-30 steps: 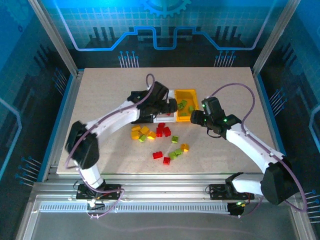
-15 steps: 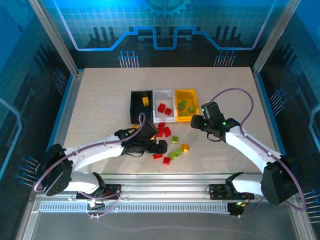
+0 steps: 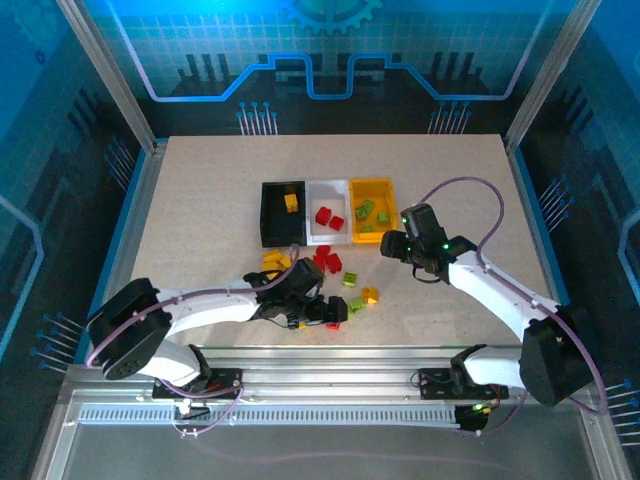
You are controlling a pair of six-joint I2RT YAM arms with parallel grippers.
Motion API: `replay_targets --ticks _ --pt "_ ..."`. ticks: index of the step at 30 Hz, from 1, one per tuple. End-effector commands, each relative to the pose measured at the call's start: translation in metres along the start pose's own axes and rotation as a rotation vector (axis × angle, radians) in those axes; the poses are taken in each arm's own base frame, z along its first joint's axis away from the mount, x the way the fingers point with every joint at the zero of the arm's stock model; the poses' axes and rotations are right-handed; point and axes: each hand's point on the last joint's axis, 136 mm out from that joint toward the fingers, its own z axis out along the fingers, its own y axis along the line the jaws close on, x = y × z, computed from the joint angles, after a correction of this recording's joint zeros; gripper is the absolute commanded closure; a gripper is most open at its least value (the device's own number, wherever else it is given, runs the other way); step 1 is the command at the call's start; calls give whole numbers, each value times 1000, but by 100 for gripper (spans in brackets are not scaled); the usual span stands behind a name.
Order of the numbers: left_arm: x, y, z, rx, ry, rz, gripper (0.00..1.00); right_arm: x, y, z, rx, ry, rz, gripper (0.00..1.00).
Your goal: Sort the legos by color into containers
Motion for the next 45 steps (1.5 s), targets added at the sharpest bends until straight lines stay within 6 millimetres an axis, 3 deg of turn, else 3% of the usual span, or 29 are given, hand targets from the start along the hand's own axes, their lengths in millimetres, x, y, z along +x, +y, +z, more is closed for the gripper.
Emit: replay_targets --ticks 1,7,11,15,18,23,29,34,39,45 --pt "-8 -11 3 -2 -1 1 12 0 -7 1 24 -11 4 34" --pt "-41 16 -4 -103 -110 -15 17 -1 -10 -3 25 -20 2 34" --pt "-67 22 -4 -132 -159 -7 17 -1 -9 -3 21 -20 4 34" --pt "-78 22 2 -160 -160 13 18 0 -10 -4 23 -18 4 34" --pt "-82 21 6 -177 -153 29 23 -1 -11 -6 25 -24 2 34" --pt "-81 32 2 -273 -153 71 40 -1 -13 -7 23 -28 6 34" --pt "-74 46 2 -424 -161 171 43 3 -12 -1 16 -14 15 34" --pt "-70 45 8 -460 -191 262 33 2 -12 0 17 -13 14 34" --pt "-69 49 14 -485 -189 278 52 2 -14 -1 18 -14 13 34" --pt "-71 42 9 -466 -207 273 66 2 -14 -2 19 -17 17 33"
